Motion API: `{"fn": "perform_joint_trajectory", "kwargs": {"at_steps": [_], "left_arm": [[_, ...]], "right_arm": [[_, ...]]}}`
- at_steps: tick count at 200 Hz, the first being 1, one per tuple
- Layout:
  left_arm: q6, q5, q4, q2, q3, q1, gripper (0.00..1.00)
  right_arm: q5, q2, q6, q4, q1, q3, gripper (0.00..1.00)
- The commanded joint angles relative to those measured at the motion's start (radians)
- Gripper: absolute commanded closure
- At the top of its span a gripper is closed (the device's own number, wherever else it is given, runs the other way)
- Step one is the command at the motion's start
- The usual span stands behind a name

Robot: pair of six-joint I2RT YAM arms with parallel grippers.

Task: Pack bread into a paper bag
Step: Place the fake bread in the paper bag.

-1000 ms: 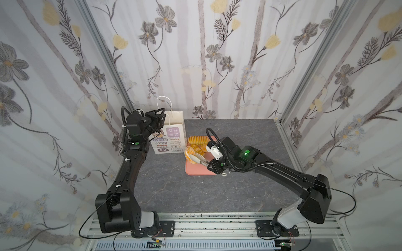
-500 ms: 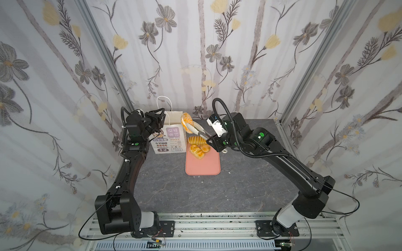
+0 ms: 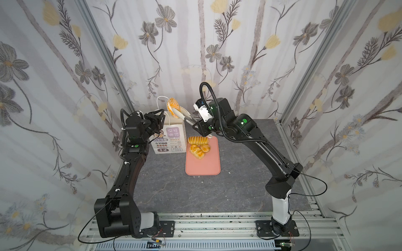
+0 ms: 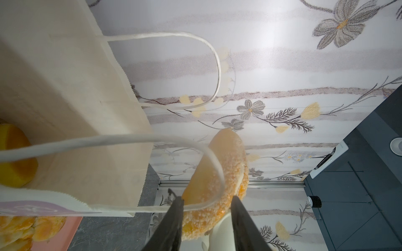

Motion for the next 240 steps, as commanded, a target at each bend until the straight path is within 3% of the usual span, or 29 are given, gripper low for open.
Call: {"fn": "perform_joint_trajectory", "kwargs": {"at_steps": [1,127,184,240], "left_arm": [[-0.008,-0.003,0.035,-0.009,-0.001,0.001,0.62],[0.012,-0.006,0.002,-0.016,0.012,0.001,0.62],[0.013,-0.006,0.006,-0.01,0.01,0.001,0.61],[0.012,-0.004,0.01,-0.008,0.006,0.001,0.62]], "right_arm": [[-0.035,0.03,0.018,0.061,-0.002,0.02,0.63],[-0.111,0.121,0.075,0.098,-0.071,0.028,0.59],[-0.113,0.109,0.074,0.063,-0.071,0.028,0.54],[-0.104,0.08,0.068,0.013,-0.071,0.013,0.55]]}}
